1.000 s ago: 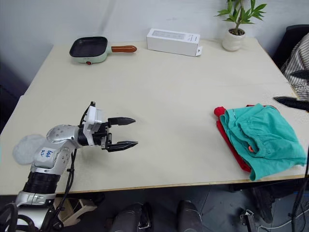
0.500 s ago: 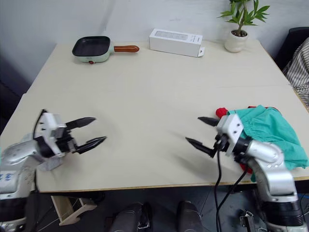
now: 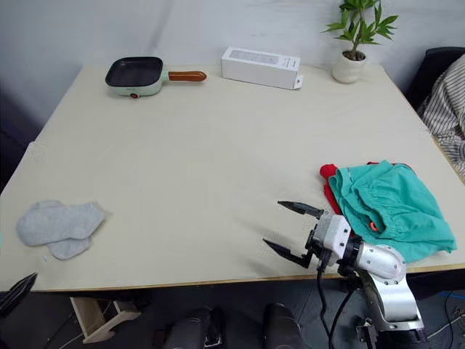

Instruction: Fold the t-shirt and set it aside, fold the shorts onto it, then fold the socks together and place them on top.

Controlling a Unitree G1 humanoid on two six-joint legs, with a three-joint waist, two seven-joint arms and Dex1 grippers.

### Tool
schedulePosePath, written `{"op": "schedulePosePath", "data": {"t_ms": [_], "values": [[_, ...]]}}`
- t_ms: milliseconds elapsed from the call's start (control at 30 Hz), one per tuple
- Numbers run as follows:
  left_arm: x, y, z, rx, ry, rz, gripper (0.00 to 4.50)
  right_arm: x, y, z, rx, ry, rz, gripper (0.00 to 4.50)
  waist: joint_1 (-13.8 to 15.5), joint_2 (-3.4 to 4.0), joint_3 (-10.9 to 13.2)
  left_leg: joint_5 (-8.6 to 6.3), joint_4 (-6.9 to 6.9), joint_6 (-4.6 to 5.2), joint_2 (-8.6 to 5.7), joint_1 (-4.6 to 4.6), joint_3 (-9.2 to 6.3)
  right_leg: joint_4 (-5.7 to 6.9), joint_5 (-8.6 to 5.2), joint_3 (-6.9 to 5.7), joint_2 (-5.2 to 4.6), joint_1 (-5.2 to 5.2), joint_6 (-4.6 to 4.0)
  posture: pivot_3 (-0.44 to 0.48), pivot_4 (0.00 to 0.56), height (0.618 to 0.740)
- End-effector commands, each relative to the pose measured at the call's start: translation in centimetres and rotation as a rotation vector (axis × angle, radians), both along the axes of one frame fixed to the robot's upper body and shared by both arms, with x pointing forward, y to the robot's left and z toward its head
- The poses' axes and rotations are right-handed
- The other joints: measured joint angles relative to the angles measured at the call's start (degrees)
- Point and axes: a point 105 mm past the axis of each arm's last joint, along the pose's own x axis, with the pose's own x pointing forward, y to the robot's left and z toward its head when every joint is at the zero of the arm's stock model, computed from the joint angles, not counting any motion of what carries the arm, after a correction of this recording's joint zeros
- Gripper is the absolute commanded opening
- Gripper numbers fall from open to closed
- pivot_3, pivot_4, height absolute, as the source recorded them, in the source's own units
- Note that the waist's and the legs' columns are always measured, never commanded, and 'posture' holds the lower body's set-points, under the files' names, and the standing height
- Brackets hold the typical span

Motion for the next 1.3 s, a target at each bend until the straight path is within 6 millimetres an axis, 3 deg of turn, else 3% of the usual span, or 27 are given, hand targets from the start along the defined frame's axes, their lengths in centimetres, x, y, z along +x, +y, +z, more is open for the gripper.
{"op": "schedulePosePath", "data": {"t_ms": [33, 100, 167, 267, 467, 600, 833, 1167, 1300], "values": [[-3.5, 2.2, -0.1, 0.005, 0.052, 0.157, 4.50, -0.8, 0.2, 0.4, 0.027, -0.010, 0.072, 4.45, -0.1, -0.09, -0.1, -0.08, 0.00, 0.00, 0.03, 0.08, 0.00, -0.02, -0.02, 0.02, 0.00, 0.08, -0.03, 0.000, 0.150, 0.740], [-4.6, 2.8, -0.5, -0.002, 0.090, 0.199, 4.50, -0.9, 0.4, 0.3, 0.027, -0.006, 0.081, 4.45, -0.2, -0.08, 0.0, -0.21, -0.05, 0.00, 0.12, 0.31, 0.01, -0.26, -0.08, 0.00, 0.05, 0.38, -0.15, 0.000, 0.150, 0.740], [-4.3, 1.9, 0.0, -0.013, 0.077, 0.139, 4.50, -0.9, 0.5, 0.3, 0.028, -0.003, 0.089, 4.45, -0.2, -0.13, -0.1, -0.25, -0.21, -0.04, 0.16, 0.46, 0.01, -0.44, -0.25, -0.01, 0.08, 0.54, -0.44, 0.000, 0.150, 0.740], [-2.1, -0.1, 0.8, 0.003, 0.051, 0.004, 4.50, -0.7, 0.8, 0.8, 0.039, -0.006, 0.103, 4.45, 0.0, -0.17, -0.1, -0.24, -0.36, -0.08, 0.17, 0.48, 0.01, -0.51, -0.55, -0.01, 0.08, 0.52, -0.98, 0.000, 0.150, 0.740], [1.8, -3.2, 0.3, 0.089, 0.128, -0.234, 4.50, -0.3, 2.0, 1.9, 0.054, -0.033, 0.143, 4.45, -0.3, -0.12, -0.1, -0.17, -0.61, -0.22, 0.16, 0.57, 0.11, -0.49, -0.46, 0.00, 0.08, 0.52, -0.83, 0.000, 0.150, 0.740], [4.5, -3.6, -1.1, 0.115, 0.220, -0.292, 4.50, 0.1, 2.3, 2.1, 0.053, -0.038, 0.137, 4.45, -0.3, -0.07, -0.1, -0.09, -0.76, -0.46, 0.19, 0.56, 0.12, -0.22, -0.32, -0.09, 0.11, 0.51, -0.59, 0.000, 0.150, 0.740], [7.4, -4.0, -3.6, 0.107, 0.320, -0.329, 4.50, 0.5, 2.1, 2.2, 0.048, -0.046, 0.109, 4.45, -0.4, 0.00, 0.0, 0.07, -0.76, -0.82, 0.19, 0.59, 0.13, 0.11, -0.37, -0.16, 0.11, 0.43, -0.67, 0.000, 0.150, 0.740], [9.8, -5.4, -4.0, 0.125, 0.298, -0.428, 1.38, 0.2, 1.4, 1.7, 0.044, -0.033, 0.040, 4.50, 1.2, 0.48, -0.1, 0.28, -0.86, -0.82, 0.25, 0.79, 0.11, 0.26, -0.43, -0.18, 0.09, 0.49, -0.78, 0.000, 0.150, 0.740], [11.2, -7.7, -3.1, 0.091, 0.239, -0.524, 0.09, 0.3, 1.1, 1.3, 0.036, -0.026, 0.016, 4.50, 1.2, 0.50, -0.1, 0.28, -0.86, -0.82, 0.24, 0.79, 0.11, 0.29, -0.43, -0.19, 0.09, 0.48, -0.79, 0.000, 0.150, 0.740]]}}
